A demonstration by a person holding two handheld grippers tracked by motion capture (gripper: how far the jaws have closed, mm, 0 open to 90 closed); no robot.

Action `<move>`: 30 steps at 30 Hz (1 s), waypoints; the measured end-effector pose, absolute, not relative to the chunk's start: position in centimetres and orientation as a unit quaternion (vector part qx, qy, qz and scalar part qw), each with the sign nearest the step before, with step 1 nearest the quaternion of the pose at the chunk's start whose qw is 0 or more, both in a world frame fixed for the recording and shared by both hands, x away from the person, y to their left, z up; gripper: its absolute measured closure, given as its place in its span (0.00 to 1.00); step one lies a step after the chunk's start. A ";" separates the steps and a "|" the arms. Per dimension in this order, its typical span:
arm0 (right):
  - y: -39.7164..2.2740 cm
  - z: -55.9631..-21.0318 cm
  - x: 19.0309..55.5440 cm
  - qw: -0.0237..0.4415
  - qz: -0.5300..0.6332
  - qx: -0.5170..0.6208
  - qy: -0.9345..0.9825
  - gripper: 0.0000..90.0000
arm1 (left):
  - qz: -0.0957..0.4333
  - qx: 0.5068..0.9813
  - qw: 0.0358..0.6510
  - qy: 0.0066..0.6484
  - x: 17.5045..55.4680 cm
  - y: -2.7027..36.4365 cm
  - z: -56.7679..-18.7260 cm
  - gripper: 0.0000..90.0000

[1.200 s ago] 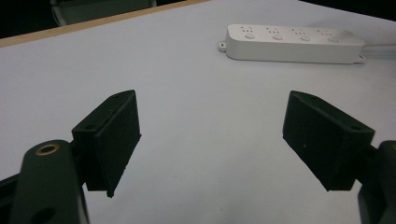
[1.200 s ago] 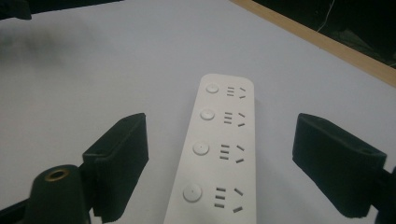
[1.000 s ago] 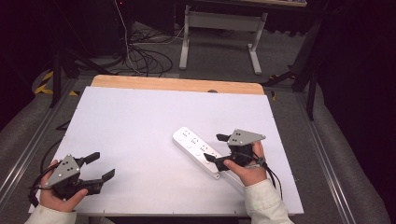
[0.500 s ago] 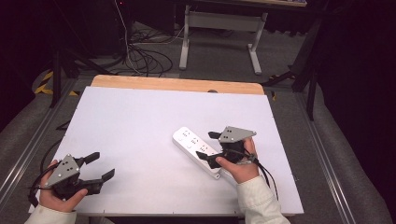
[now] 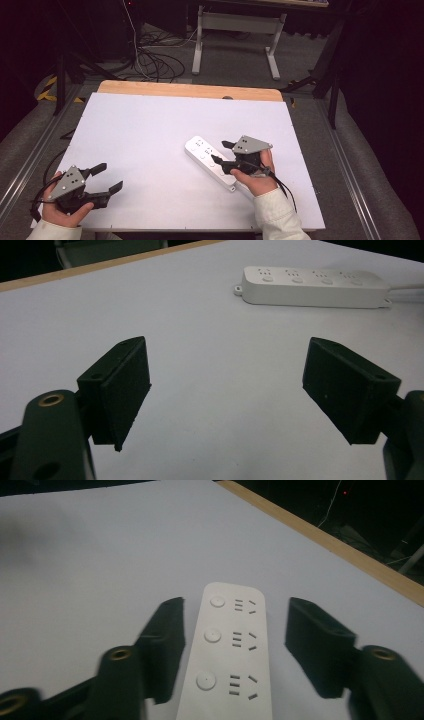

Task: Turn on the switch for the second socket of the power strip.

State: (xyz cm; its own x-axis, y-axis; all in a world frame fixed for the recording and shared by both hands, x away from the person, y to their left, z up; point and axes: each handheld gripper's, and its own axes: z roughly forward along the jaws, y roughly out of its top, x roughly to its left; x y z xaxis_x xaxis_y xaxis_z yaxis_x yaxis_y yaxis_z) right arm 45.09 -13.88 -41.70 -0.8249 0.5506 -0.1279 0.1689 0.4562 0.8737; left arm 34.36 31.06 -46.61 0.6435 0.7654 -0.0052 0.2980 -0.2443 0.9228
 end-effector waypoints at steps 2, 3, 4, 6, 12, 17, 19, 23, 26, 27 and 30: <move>-13.9 -41.6 45.1 0.187 0.477 0.208 0.833 0.75 | 0.231 0.753 0.505 0.355 34.4 31.0 -46.6 0.22; -13.9 -41.6 45.1 0.187 0.477 0.208 0.833 0.75 | 0.231 0.753 0.505 0.355 34.4 31.0 -46.6 0.22; -14.0 -41.6 45.1 0.180 0.478 0.205 0.835 0.81 | 0.230 0.753 0.505 0.354 34.4 31.0 -46.6 0.22; -13.9 -41.7 45.2 0.166 0.483 0.205 0.835 0.92 | 0.230 0.753 0.504 0.354 34.4 31.0 -46.7 0.22; -13.8 -42.4 45.4 0.155 0.472 0.225 0.838 1.00 | 0.228 0.752 0.505 0.358 34.3 31.0 -46.7 0.22; -13.5 -43.2 45.7 0.149 0.460 0.239 0.842 1.00 | 0.230 0.754 0.503 0.355 34.4 31.0 -46.7 0.22; -13.3 -43.6 45.8 0.150 0.453 0.242 0.845 1.00 | 0.230 0.754 0.503 0.355 34.4 31.0 -46.7 0.22; -12.8 -44.4 46.1 0.146 0.439 0.253 0.850 1.00 | 0.229 0.753 0.503 0.356 34.4 31.0 -46.7 0.22; -12.7 -44.7 46.2 0.143 0.435 0.255 0.852 1.00 | 0.229 0.754 0.503 0.356 34.4 31.0 -46.7 0.22; -12.7 -44.7 46.3 0.143 0.434 0.256 0.852 1.00 | 0.230 0.753 0.503 0.356 34.4 31.0 -46.7 0.22; -12.6 -44.9 46.3 0.140 0.428 0.258 0.855 1.00 | 0.230 0.754 0.502 0.354 34.4 31.1 -46.7 0.22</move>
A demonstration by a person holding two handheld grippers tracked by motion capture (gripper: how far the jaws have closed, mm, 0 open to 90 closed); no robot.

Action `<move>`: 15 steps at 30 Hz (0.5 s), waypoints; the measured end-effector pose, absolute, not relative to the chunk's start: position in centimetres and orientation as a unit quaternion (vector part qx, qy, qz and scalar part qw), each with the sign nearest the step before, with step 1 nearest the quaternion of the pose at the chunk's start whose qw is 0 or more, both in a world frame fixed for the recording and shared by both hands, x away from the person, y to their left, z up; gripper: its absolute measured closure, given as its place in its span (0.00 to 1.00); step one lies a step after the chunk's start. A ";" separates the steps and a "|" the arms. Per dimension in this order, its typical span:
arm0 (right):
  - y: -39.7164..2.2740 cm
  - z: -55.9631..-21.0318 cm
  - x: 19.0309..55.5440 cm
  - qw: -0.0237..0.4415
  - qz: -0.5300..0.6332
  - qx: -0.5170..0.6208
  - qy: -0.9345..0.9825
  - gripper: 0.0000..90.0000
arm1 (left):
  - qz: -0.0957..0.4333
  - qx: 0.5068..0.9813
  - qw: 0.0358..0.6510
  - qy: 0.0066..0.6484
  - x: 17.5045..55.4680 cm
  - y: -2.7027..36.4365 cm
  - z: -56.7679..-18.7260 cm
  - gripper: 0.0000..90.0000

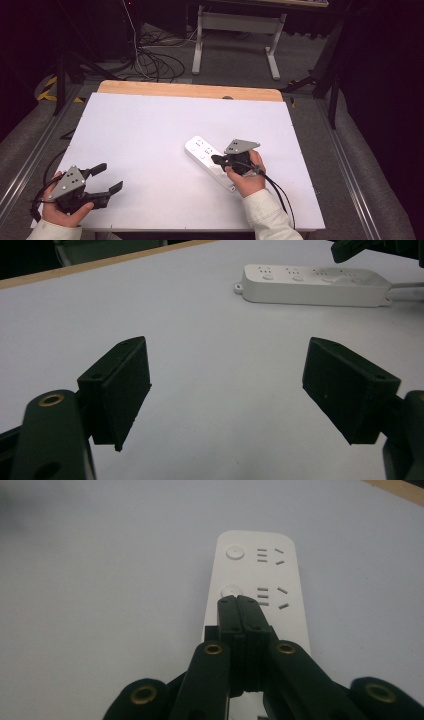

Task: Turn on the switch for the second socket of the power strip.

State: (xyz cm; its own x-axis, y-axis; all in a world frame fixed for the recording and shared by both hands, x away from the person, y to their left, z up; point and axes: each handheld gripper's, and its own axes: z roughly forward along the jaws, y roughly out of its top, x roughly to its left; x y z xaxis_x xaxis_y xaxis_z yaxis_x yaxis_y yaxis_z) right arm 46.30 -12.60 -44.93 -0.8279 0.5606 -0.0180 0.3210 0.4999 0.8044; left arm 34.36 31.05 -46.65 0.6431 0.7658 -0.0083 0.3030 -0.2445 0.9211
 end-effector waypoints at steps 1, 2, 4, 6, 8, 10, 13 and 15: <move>-12.6 -45.0 46.3 0.139 0.426 0.258 0.856 1.00 | 0.230 0.754 0.503 0.356 34.3 31.0 -46.7 0.22; -12.6 -45.0 46.3 0.139 0.426 0.258 0.856 1.00 | 0.230 0.754 0.503 0.356 34.3 31.0 -46.7 0.22; -12.5 -45.1 46.4 0.138 0.422 0.259 0.858 1.00 | 0.229 0.753 0.503 0.357 34.3 31.0 -46.7 0.22; -12.4 -45.2 46.4 0.136 0.420 0.258 0.859 1.00 | 0.230 0.754 0.502 0.355 34.4 31.0 -46.7 0.22; -12.3 -45.4 46.4 0.135 0.417 0.258 0.861 1.00 | 0.230 0.754 0.502 0.355 34.4 31.0 -46.7 0.22; -12.3 -45.5 46.4 0.135 0.415 0.258 0.862 1.00 | 0.230 0.754 0.502 0.355 34.4 31.0 -46.7 0.22; -12.2 -45.7 46.5 0.134 0.412 0.259 0.863 1.00 | 0.229 0.754 0.503 0.356 34.3 31.0 -46.7 0.22; -12.1 -45.7 46.5 0.132 0.411 0.259 0.864 1.00 | 0.230 0.754 0.502 0.355 34.4 31.0 -46.7 0.22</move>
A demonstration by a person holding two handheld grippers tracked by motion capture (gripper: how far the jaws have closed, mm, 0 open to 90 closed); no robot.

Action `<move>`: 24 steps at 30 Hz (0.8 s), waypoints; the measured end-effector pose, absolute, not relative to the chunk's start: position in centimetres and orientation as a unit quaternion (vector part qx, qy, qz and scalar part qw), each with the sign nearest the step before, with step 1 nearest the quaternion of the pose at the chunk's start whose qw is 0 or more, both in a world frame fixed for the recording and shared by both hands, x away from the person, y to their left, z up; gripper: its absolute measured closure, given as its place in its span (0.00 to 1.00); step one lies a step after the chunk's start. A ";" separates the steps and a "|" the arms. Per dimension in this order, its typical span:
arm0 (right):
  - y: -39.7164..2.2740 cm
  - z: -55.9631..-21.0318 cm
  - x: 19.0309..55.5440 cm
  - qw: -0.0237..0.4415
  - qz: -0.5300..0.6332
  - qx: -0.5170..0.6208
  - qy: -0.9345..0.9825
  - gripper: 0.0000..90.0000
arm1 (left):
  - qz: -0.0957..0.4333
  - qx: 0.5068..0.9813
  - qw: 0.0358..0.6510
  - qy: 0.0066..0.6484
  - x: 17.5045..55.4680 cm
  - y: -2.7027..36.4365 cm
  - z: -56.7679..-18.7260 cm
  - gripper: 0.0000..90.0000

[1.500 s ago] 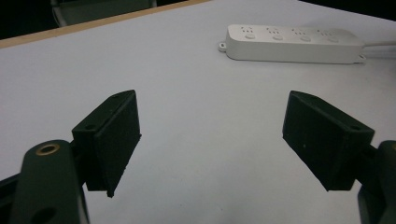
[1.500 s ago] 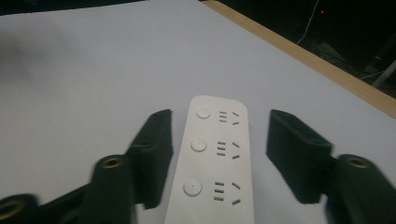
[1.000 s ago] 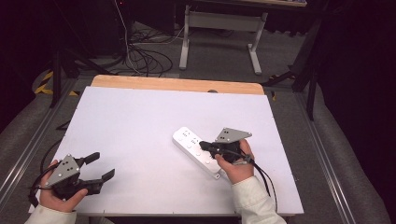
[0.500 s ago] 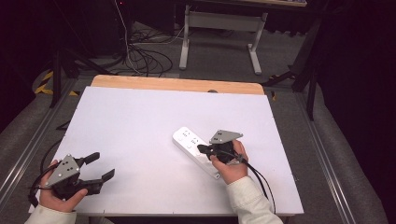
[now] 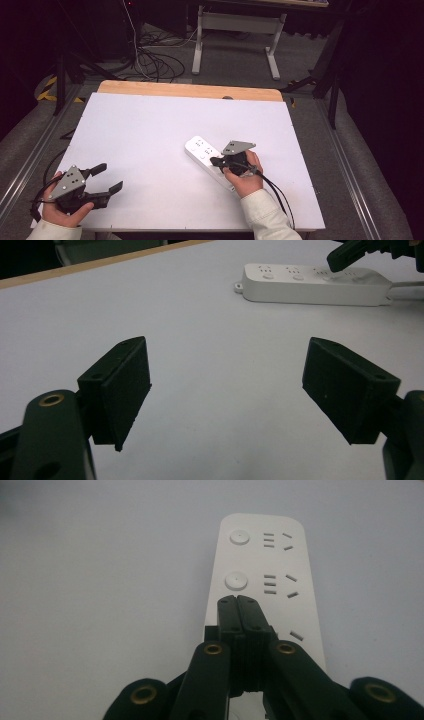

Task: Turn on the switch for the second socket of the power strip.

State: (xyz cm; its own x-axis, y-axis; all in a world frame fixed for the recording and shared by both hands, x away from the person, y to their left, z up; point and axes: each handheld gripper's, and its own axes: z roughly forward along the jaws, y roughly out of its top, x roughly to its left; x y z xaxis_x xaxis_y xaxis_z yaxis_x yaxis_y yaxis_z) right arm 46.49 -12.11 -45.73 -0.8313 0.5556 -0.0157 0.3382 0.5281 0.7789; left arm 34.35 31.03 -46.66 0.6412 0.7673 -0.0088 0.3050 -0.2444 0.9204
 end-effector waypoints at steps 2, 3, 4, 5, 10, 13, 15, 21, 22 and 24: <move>-12.1 -45.8 46.5 0.131 0.410 0.259 0.865 1.00 | 0.231 0.755 0.501 0.355 34.4 31.0 -46.7 0.22; -12.1 -45.8 46.5 0.131 0.409 0.259 0.865 1.00 | 0.231 0.755 0.500 0.355 34.4 31.0 -46.7 0.22; -12.1 -45.8 46.5 0.131 0.409 0.259 0.865 1.00 | 0.232 0.757 0.497 0.355 34.4 31.0 -46.7 0.22; -12.1 -45.8 46.5 0.132 0.408 0.259 0.865 1.00 | 0.232 0.757 0.496 0.356 34.4 31.0 -46.7 0.22; -12.0 -46.0 46.6 0.129 0.405 0.258 0.868 1.00 | 0.233 0.757 0.496 0.356 34.4 31.0 -46.7 0.22; -12.0 -46.1 46.6 0.130 0.404 0.258 0.868 1.00 | 0.233 0.757 0.496 0.356 34.4 31.0 -46.7 0.22; -12.0 -46.1 46.6 0.130 0.404 0.257 0.868 1.00 | 0.233 0.757 0.495 0.356 34.4 31.0 -46.7 0.22; -11.9 -46.3 46.7 0.130 0.402 0.258 0.869 1.00 | 0.233 0.758 0.495 0.356 34.4 31.0 -46.7 0.22; -11.9 -46.3 46.7 0.131 0.402 0.258 0.869 1.00 | 0.233 0.757 0.495 0.356 34.4 31.0 -46.7 0.22; -11.9 -46.3 46.7 0.131 0.402 0.258 0.869 1.00 | 0.232 0.758 0.495 0.356 34.4 31.1 -46.7 0.22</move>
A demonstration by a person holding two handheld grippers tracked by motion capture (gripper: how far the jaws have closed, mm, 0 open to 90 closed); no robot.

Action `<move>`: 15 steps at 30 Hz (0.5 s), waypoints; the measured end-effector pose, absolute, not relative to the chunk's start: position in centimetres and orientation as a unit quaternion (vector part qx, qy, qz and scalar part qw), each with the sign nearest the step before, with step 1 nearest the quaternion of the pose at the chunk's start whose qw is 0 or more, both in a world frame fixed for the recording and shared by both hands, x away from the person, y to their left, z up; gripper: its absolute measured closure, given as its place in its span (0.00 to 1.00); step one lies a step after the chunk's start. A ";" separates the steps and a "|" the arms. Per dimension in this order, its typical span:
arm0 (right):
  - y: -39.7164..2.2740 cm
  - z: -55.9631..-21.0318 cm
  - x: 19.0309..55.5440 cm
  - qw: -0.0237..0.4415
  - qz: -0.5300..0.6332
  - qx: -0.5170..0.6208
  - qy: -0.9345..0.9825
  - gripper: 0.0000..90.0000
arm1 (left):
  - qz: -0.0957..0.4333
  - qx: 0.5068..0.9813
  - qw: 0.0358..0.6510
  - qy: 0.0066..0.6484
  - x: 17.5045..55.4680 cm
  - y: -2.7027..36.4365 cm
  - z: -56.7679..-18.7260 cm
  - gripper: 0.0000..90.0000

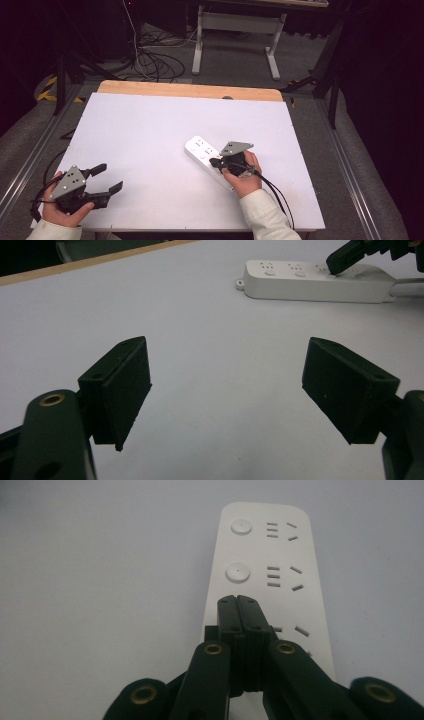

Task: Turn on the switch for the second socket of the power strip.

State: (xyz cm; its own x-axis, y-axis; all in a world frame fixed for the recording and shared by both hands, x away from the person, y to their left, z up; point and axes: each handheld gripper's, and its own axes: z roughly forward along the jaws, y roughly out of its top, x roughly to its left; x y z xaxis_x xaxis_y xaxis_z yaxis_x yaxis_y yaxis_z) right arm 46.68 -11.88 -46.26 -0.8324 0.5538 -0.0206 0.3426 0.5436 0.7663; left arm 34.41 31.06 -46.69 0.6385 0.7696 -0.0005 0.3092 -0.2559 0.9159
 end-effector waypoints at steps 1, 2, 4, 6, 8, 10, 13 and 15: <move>-11.9 -46.3 46.7 0.132 0.402 0.258 0.869 1.00 | 0.232 0.758 0.495 0.356 34.4 31.1 -46.7 0.22; -11.9 -46.3 46.6 0.132 0.402 0.258 0.869 1.00 | 0.233 0.758 0.495 0.356 34.4 31.1 -46.7 0.22; -11.8 -46.3 46.6 0.134 0.401 0.258 0.869 1.00 | 0.232 0.757 0.496 0.356 34.4 31.0 -46.7 0.22; -11.8 -46.3 46.6 0.136 0.401 0.257 0.869 1.00 | 0.232 0.757 0.496 0.356 34.4 31.0 -46.7 0.22; -11.8 -46.3 46.5 0.139 0.400 0.255 0.869 1.00 | 0.232 0.757 0.496 0.356 34.4 31.0 -46.7 0.22; -11.7 -46.3 46.5 0.141 0.399 0.254 0.870 1.00 | 0.233 0.756 0.497 0.356 34.4 31.0 -46.7 0.22; -11.7 -46.3 46.5 0.141 0.397 0.255 0.870 1.00 | 0.232 0.756 0.497 0.357 34.4 31.0 -46.7 0.22; -11.7 -46.4 46.4 0.142 0.397 0.256 0.870 1.00 | 0.232 0.756 0.497 0.357 34.4 31.0 -46.7 0.22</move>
State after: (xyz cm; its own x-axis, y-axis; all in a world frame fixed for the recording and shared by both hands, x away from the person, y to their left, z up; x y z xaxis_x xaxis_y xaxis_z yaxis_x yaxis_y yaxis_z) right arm 46.43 -11.71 -46.35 -0.8283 0.5586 -0.0441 0.3330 0.5540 0.7630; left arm 34.39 31.01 -46.70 0.6377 0.7703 -0.0044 0.3097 -0.2512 0.9170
